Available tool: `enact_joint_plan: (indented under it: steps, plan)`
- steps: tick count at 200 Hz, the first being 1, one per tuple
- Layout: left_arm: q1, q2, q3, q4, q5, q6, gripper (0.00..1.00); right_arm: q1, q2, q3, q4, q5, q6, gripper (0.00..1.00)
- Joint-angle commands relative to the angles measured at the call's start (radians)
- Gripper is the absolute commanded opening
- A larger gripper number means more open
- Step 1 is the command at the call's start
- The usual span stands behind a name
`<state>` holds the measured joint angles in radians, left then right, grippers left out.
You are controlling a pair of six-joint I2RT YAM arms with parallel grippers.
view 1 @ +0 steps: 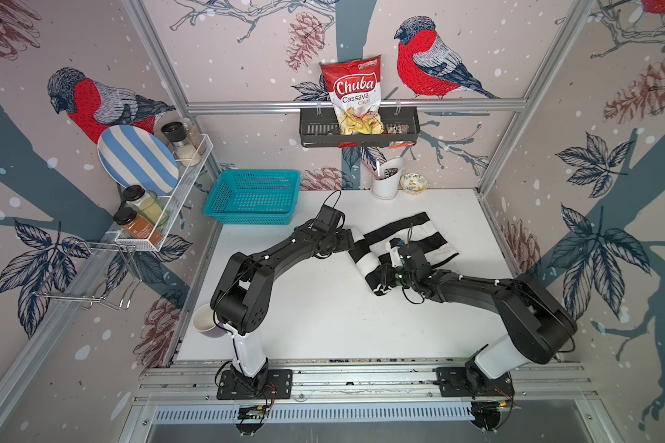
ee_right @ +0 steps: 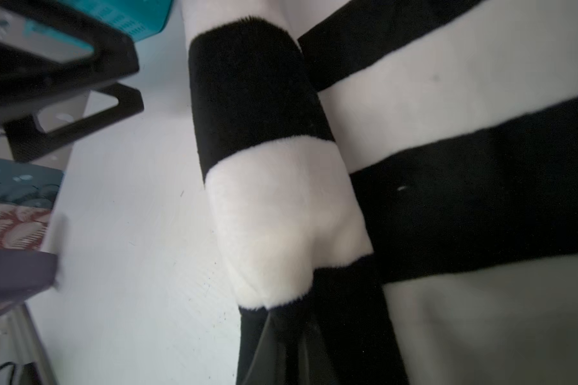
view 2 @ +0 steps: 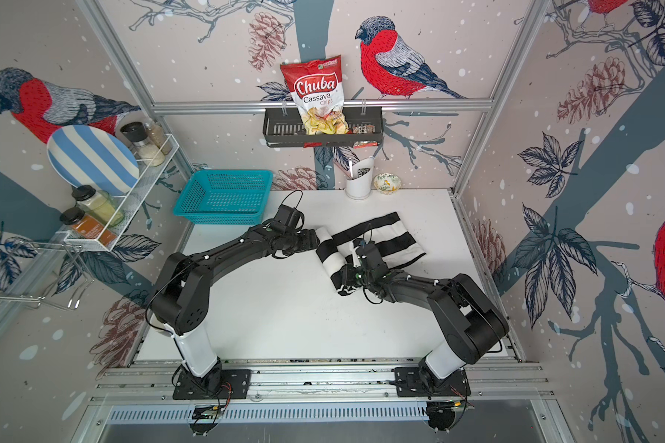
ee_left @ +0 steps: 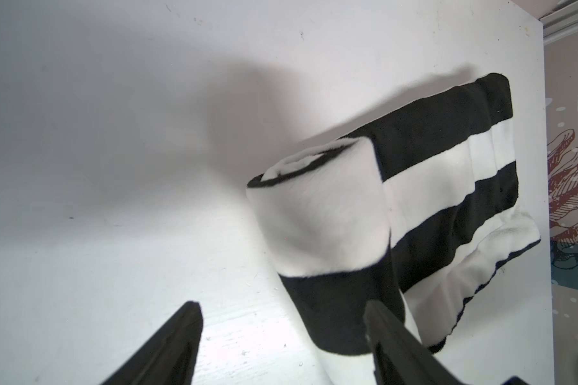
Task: Roll up the pillowcase
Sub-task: Roll the pillowcase at the center of the board.
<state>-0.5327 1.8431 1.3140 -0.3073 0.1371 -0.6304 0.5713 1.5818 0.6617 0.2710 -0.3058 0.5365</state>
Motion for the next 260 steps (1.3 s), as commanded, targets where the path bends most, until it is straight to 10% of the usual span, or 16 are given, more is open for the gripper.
enact_joint_plan:
  steps: [1,47,75,98,137,188,226,260]
  plan:
    - [-0.026,0.038,0.018,0.037,0.044,-0.016,0.79,-0.100,0.041,-0.016,0.075,-0.250,0.074,0.00]
    - [-0.062,0.174,0.112,0.045,0.068,-0.041,0.77,-0.250,0.144,-0.014,0.104,-0.405,0.111,0.05]
    - [-0.065,0.246,0.161,0.018,0.067,-0.046,0.73,-0.253,0.109,0.036,-0.029,-0.308,0.019,0.47]
    - [-0.069,0.263,0.166,0.017,0.067,-0.047,0.71,-0.230,0.021,0.084,-0.183,-0.093,-0.063,0.60]
    - [-0.068,0.264,0.164,0.022,0.072,-0.044,0.70,0.053,-0.100,0.163,-0.382,0.622,-0.232,0.76]
    - [-0.068,0.260,0.161,0.018,0.073,-0.038,0.70,0.361,0.048,0.222,-0.387,0.906,-0.400,0.83]
    - [-0.068,0.248,0.149,0.018,0.071,-0.034,0.70,0.401,0.189,0.267,-0.392,0.982,-0.429,0.68]
    - [-0.057,0.204,0.120,0.012,0.057,-0.022,0.70,0.413,0.264,0.305,-0.439,0.942,-0.404,0.01]
